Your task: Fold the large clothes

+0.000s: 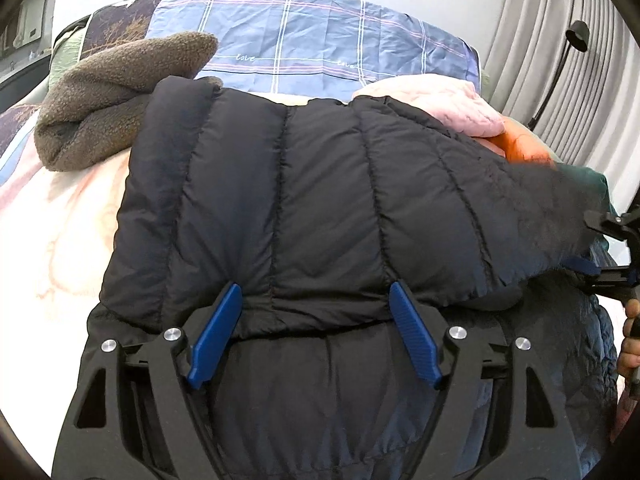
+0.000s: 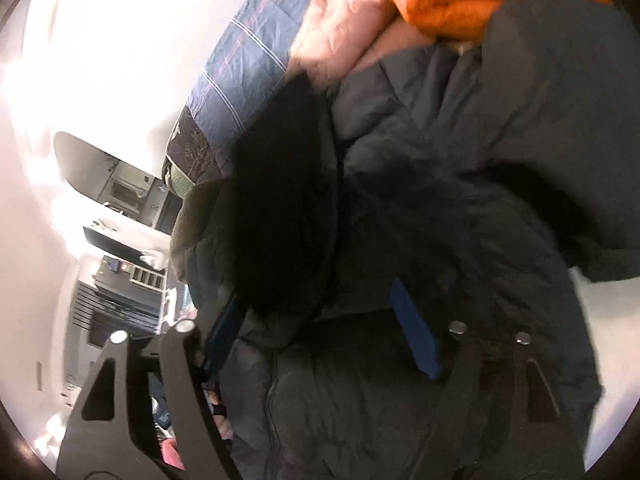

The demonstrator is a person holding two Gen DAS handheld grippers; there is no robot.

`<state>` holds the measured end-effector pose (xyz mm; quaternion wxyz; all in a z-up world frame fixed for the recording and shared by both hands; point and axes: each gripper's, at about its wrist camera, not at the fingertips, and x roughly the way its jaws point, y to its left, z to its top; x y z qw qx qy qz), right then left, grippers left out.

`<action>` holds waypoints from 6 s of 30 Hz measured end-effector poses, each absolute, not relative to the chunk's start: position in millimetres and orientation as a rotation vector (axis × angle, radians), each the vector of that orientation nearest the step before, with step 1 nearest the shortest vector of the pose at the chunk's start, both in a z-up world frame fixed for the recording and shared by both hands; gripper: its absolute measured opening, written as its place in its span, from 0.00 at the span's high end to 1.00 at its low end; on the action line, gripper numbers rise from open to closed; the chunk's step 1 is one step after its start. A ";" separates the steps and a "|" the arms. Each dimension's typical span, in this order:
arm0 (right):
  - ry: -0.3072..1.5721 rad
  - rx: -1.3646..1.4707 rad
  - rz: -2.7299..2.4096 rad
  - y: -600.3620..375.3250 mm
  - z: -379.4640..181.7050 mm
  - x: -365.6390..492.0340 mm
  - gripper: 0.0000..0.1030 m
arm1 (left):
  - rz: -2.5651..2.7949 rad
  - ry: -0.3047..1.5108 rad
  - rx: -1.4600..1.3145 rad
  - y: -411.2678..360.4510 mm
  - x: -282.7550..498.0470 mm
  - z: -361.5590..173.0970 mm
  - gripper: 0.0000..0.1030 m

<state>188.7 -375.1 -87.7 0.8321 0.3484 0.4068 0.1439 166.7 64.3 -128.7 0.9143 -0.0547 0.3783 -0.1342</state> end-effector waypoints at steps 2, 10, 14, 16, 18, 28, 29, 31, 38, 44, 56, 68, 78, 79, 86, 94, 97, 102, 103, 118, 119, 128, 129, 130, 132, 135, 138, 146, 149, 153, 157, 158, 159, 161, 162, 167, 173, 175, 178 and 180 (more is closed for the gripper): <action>0.830 0.664 0.262 -373.0 -76.8 185.1 0.25 | -0.279 0.777 -0.119 64.7 166.5 -128.4 0.25; 0.908 0.624 0.134 -373.6 -94.6 216.1 0.93 | -0.275 0.769 -0.134 67.9 166.1 -128.0 0.25; 0.751 0.508 0.116 -374.2 -72.2 203.9 0.88 | -0.289 0.743 -0.182 76.6 162.9 -125.1 0.26; 0.804 0.376 0.021 -371.4 -81.1 210.6 0.53 | -0.279 0.751 -0.188 77.7 164.2 -126.6 0.30; 0.891 0.369 0.008 -377.7 -100.3 215.3 0.53 | -0.252 0.771 -0.192 78.9 167.0 -129.3 0.33; 0.702 0.328 0.191 -345.2 -46.1 184.5 0.54 | -0.262 0.708 -0.359 111.1 164.1 -93.2 0.52; 0.720 0.305 0.216 -334.1 -49.6 189.8 0.55 | -0.271 0.708 -0.386 114.8 167.0 -89.0 0.54; 0.787 0.267 0.219 -318.8 -73.4 203.9 0.55 | -0.284 0.717 -0.435 120.9 178.2 -80.9 0.58; 0.849 0.149 0.161 -289.4 -129.4 224.1 0.55 | 0.048 0.875 -0.097 122.6 259.9 -136.1 0.47; 0.848 0.168 0.184 -287.2 -129.5 219.0 0.51 | 0.058 0.856 -0.273 153.3 254.0 -129.4 0.46; 0.842 0.168 0.201 -303.9 -130.9 212.8 0.45 | -0.112 0.734 -0.338 118.9 245.9 -91.0 0.78; 0.843 0.180 0.218 -303.4 -133.3 212.3 0.41 | -0.129 0.746 -0.143 43.6 228.4 -75.5 0.69; 0.730 0.455 0.097 -403.0 -90.2 137.1 0.41 | -0.340 0.818 0.098 -84.7 204.5 -137.9 0.34; 0.691 0.498 0.030 -435.3 -84.9 116.1 0.41 | -0.340 0.820 0.093 -84.5 204.1 -137.1 0.32; 0.452 1.047 -0.527 -632.1 -112.4 -41.0 0.39 | -0.353 0.818 0.064 -75.4 204.7 -134.4 0.28; 0.226 1.341 -0.520 -704.9 -155.1 -74.6 0.29 | -0.374 0.807 0.035 -71.2 201.8 -134.2 0.24; 0.224 1.328 -0.580 -713.1 -151.7 -63.1 0.78 | -0.380 0.803 0.026 -69.4 201.0 -134.2 0.23; 0.223 1.210 -0.423 -680.5 -96.2 -17.7 0.96 | -0.381 0.802 0.022 -67.7 200.3 -134.7 0.23; 0.238 1.110 -0.352 -656.2 -67.7 5.2 0.96 | -0.381 0.802 0.021 -67.5 200.5 -134.7 0.23; 0.671 0.439 0.489 -276.6 -38.2 203.7 0.95 | -0.438 0.781 -0.157 -39.9 195.5 -128.0 0.23; 0.700 0.427 0.489 -270.1 -49.3 204.2 0.92 | -0.456 0.780 -0.220 -29.0 194.1 -124.8 0.23; 0.787 0.372 0.534 -261.2 -89.2 184.5 0.56 | -0.653 0.762 -0.575 14.5 191.1 -97.5 0.16; 0.784 0.358 0.537 -261.5 -91.0 179.9 0.56 | -0.677 0.768 -0.598 14.4 193.1 -95.9 0.14; 0.785 0.347 0.538 -262.3 -91.7 179.2 0.56 | -0.694 0.775 -0.610 12.7 195.1 -95.2 0.13; 0.793 0.348 0.540 -261.7 -97.2 179.4 0.56 | -0.709 0.816 -0.604 1.2 200.8 -96.0 0.13; 0.806 0.364 0.547 -264.6 -102.3 178.2 0.56 | -0.737 0.898 -0.568 -25.7 213.6 -100.4 0.13; 0.787 0.334 0.554 -261.8 -97.7 173.0 0.56 | -0.713 0.946 -0.483 -46.7 225.1 -100.9 0.73; 0.636 0.340 0.632 -295.0 -58.5 136.7 0.52 | -0.629 0.690 -0.382 -6.8 215.4 -9.7 0.95; 0.597 0.319 0.655 -295.0 -49.5 127.5 0.50 | -0.524 0.606 -0.308 37.1 200.0 13.0 0.95; 0.579 0.306 0.614 -295.0 -46.5 131.3 0.45 | -0.365 0.664 -0.308 95.2 199.3 -8.1 0.95; 0.662 0.275 0.339 -294.1 -61.0 156.4 0.44 | -0.261 0.786 -0.359 125.2 209.0 -60.9 0.92; 0.693 0.259 0.287 -293.2 -67.4 162.0 0.44 | -0.226 0.817 -0.362 131.3 212.6 -74.4 0.85; 0.719 0.248 0.256 -293.1 -73.5 165.9 0.44 | -0.194 0.835 -0.359 133.9 213.2 -83.5 0.81; 0.766 0.248 0.241 -294.7 -84.4 170.0 0.45 | -0.107 0.847 -0.339 141.2 215.6 -93.5 0.72; 0.780 0.248 0.235 -296.7 -86.0 171.0 0.46 | -0.090 0.842 -0.337 143.2 214.2 -93.2 0.70; 0.742 0.211 0.223 -301.2 -64.7 168.6 0.49 | -0.071 0.722 -0.291 137.1 198.7 -63.3 0.69; 0.787 0.104 0.169 -281.2 -64.0 200.6 0.41 | -0.225 0.746 -0.109 60.4 206.7 -61.3 0.51; 0.867 0.050 0.100 -277.0 -101.3 218.1 0.40 | -0.156 0.812 0.041 38.5 218.2 -96.5 0.49; 0.836 -0.018 0.090 -265.5 -126.9 215.6 0.40 | -0.149 0.810 0.102 29.4 220.2 -136.6 0.48; 0.830 -0.057 0.076 -260.4 -122.6 213.0 0.39 | -0.130 0.816 0.124 28.7 219.8 -131.4 0.47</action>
